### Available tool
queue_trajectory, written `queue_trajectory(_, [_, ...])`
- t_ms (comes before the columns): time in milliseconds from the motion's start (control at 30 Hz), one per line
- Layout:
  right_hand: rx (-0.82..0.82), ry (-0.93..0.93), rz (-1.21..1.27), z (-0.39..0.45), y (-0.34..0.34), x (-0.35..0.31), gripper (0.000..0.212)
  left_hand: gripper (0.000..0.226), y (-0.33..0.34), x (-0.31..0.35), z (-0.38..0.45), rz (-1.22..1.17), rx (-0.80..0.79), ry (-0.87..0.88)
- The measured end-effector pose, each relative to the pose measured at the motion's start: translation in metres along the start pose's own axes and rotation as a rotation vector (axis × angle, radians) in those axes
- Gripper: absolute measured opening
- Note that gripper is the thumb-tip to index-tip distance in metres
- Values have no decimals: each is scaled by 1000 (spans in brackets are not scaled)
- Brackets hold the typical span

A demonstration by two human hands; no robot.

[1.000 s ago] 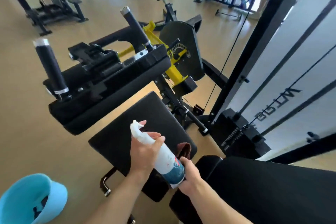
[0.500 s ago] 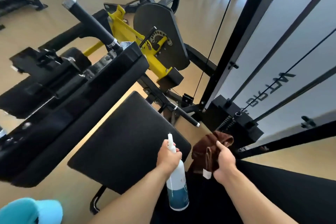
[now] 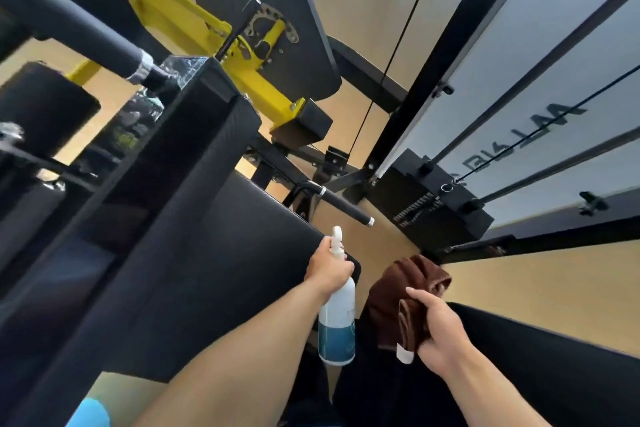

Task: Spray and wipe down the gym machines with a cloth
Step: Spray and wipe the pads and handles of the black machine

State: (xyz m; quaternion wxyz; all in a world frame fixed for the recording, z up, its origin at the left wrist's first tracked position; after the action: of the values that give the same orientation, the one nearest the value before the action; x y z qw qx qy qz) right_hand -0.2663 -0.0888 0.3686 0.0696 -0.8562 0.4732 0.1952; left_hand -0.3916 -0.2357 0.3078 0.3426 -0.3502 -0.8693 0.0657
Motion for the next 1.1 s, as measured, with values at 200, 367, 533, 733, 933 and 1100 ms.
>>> queue_trajectory(200, [85,27,104,7,8,1,9,31,-6,7,23,34,-23,-2])
queue_trajectory(367, [111,43,99,12,11,-1,8,32,-4,7,34,41,-49,-34])
queue_trajectory(533, [120,57,51,14,14,-4,8,37,-2,5,38,24,-64,-36])
queue_trajectory(733, [122,66,-6,13,6,-2,24,44,10,-7,22,32,-151,28])
queue_trajectory(933, [77,61,-202,-9,2,6,8,41,19,-71,-32,-5,-14,-40])
queue_trajectory(1100, [10,59,-303,-25,-5,39,13,24,19,-130,-87,-143,225,-145])
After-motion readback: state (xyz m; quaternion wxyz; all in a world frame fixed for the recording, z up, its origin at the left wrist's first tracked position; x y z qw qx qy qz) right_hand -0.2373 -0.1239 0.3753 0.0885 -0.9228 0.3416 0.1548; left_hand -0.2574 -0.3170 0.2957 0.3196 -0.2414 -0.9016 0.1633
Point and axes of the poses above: each hand's wrist, its own z-axis towards the middle knuckle, its own y-axis out of the palm, x = y × z, the point moved 1 cm from there along z, towards the middle knuckle, and after that the axes turned 7 degrees about z, right-handed, at the moved point
